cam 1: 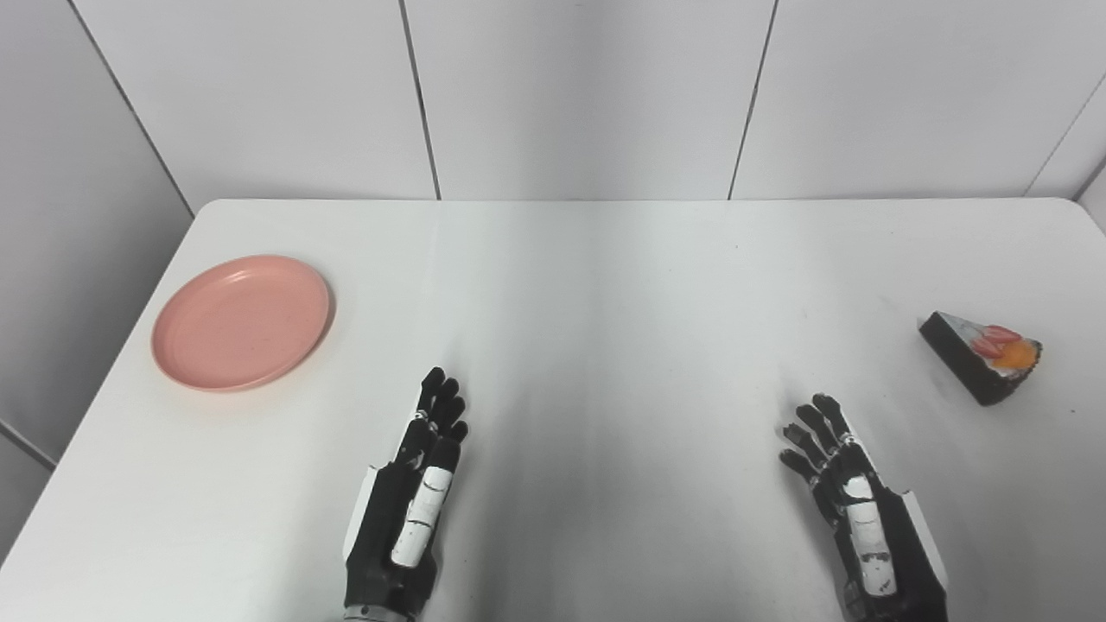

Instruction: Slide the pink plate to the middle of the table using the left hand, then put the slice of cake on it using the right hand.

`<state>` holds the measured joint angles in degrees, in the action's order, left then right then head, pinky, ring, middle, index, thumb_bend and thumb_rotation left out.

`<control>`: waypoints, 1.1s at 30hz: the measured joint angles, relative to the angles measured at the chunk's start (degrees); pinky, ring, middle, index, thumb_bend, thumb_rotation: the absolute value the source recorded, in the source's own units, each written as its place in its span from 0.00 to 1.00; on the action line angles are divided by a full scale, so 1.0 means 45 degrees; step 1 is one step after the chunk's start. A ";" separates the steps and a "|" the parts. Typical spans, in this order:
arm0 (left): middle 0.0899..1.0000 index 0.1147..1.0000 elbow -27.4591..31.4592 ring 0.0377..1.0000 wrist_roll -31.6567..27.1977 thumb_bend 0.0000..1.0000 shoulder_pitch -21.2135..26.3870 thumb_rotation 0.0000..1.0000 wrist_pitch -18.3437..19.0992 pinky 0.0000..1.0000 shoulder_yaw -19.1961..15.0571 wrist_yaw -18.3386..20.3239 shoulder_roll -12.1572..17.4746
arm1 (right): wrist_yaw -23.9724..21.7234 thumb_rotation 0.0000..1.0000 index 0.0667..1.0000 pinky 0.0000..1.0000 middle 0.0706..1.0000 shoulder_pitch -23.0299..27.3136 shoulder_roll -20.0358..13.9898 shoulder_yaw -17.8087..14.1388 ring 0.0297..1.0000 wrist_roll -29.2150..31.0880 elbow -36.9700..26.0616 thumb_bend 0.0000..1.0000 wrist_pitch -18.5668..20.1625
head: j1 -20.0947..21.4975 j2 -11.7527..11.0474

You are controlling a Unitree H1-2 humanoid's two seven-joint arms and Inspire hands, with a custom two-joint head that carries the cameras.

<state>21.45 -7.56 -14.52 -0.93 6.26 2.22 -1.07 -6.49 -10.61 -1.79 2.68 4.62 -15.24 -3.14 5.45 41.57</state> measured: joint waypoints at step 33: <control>1.00 1.00 0.0419 1.00 -0.0341 0.77 -0.0003 0.81 0.0457 1.00 -0.0495 -0.1269 -0.0012 | 0.0057 0.97 0.95 0.91 0.94 0.0005 -0.0008 -0.0018 0.92 -0.0262 0.0007 0.95 -0.0002 | 0.0000 0.0039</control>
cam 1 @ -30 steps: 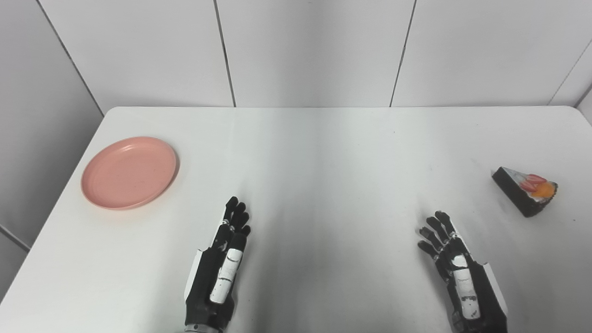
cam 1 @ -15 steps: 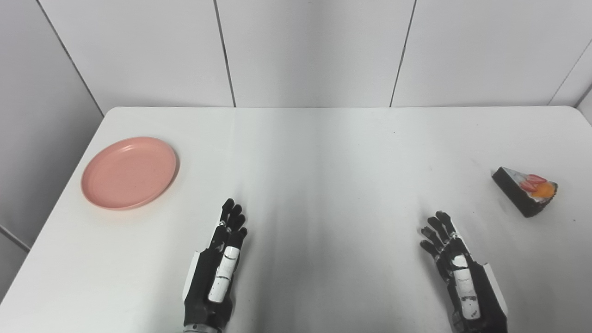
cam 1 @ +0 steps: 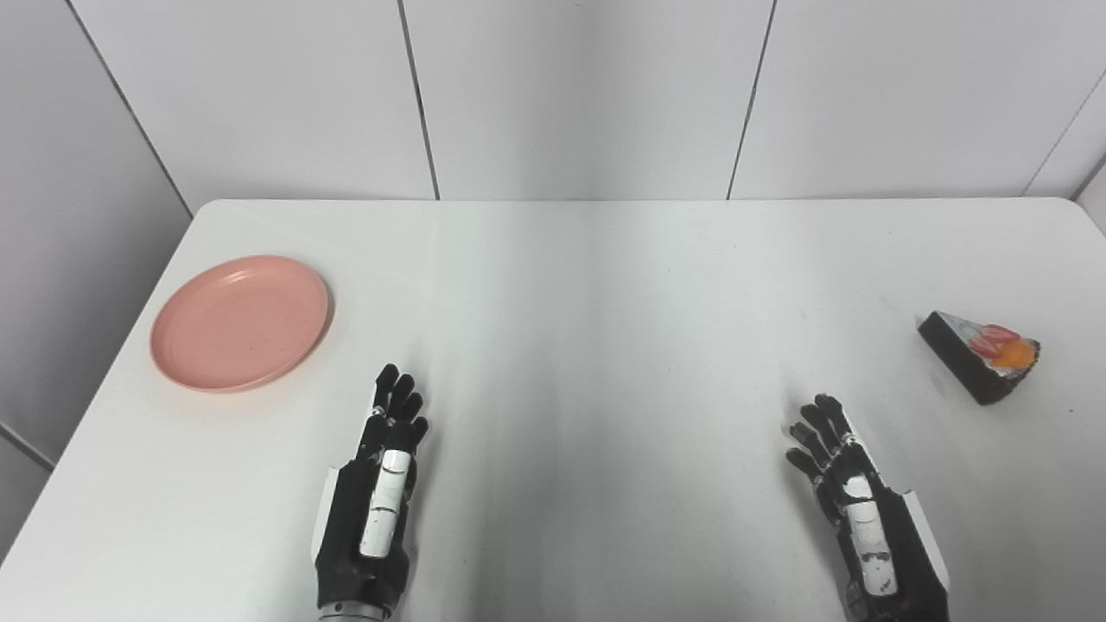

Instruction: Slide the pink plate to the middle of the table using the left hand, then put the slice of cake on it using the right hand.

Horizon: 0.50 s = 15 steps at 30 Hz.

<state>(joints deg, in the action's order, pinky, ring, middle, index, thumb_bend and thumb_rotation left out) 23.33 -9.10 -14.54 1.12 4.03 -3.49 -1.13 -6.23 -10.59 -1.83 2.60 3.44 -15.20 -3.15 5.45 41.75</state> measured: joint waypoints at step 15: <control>1.00 1.00 -0.0049 1.00 0.0001 0.79 -0.0002 0.77 -0.0036 1.00 0.0096 -0.0027 0.0000 | -0.0007 0.97 0.95 0.90 0.94 -0.0002 -0.0008 0.0000 0.91 -0.0053 0.0110 0.93 -0.0151 | -0.0234 -0.0527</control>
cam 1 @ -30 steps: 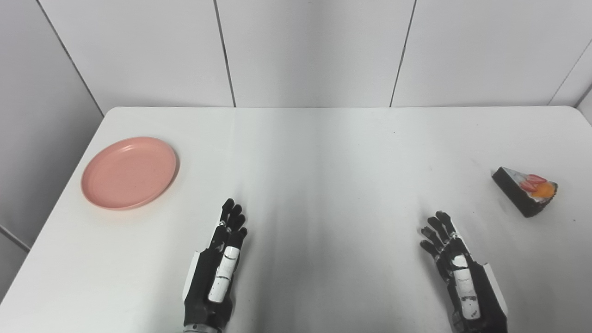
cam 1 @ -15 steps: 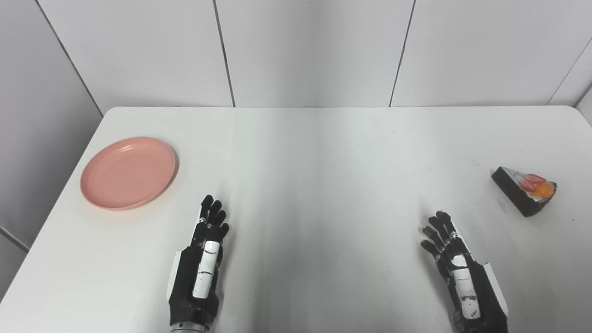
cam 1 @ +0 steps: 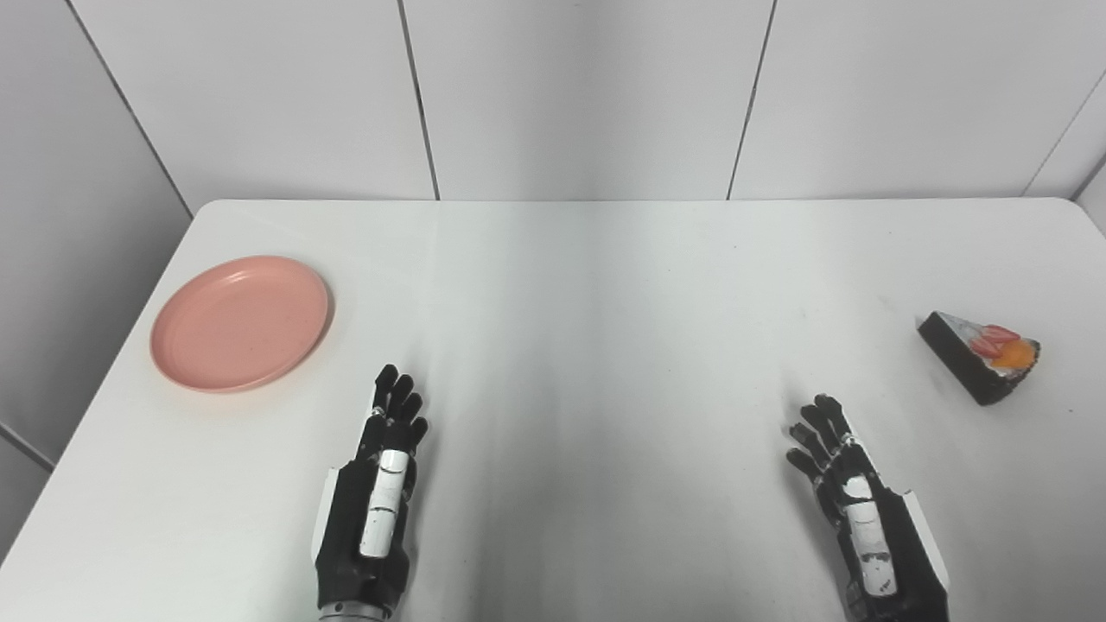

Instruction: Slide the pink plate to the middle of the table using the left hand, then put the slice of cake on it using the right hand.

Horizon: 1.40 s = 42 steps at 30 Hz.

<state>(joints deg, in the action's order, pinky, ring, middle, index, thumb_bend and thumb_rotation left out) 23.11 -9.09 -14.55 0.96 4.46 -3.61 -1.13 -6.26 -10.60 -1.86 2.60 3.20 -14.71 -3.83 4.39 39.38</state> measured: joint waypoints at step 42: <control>1.00 1.00 -0.3516 1.00 0.1747 0.76 0.0104 0.80 -0.4425 1.00 0.0894 -0.0655 -0.0323 | -0.1141 1.00 0.98 0.95 0.97 0.0633 -0.0972 -0.0378 0.93 0.1434 0.3672 0.88 -0.5364 | -0.3203 -0.3886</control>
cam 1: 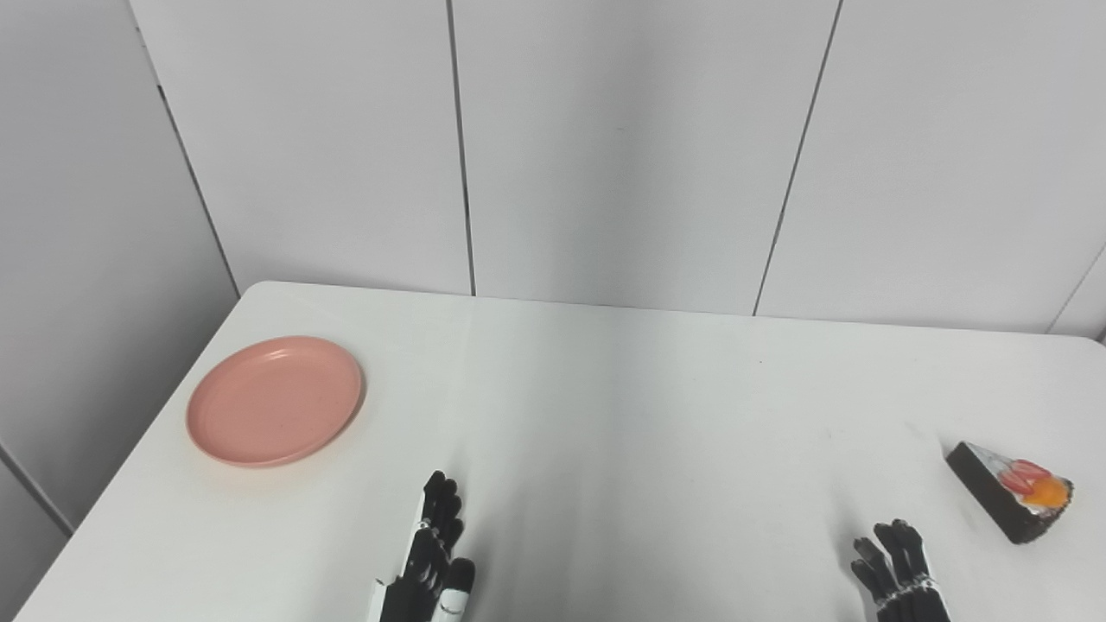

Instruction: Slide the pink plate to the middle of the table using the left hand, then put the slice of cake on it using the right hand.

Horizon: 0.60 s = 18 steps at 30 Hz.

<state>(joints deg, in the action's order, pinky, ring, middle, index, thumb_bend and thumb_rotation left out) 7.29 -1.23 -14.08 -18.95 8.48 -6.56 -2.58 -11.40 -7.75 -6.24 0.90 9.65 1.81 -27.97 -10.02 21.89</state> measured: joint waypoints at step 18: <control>0.90 0.94 0.0216 0.90 -0.0794 0.80 0.0173 0.80 0.0143 0.93 -0.0435 0.0012 -0.0050 | 0.0077 1.00 0.97 0.95 0.96 0.0084 0.0080 -0.0010 0.93 -0.0267 0.0093 0.88 -0.0002 | 0.0390 -0.0040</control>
<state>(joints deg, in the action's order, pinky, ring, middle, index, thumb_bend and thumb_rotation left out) 8.27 -4.80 -13.30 -18.30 6.52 -6.51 -2.81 -11.05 -7.37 -5.88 0.85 8.45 2.23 -27.98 -8.26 21.71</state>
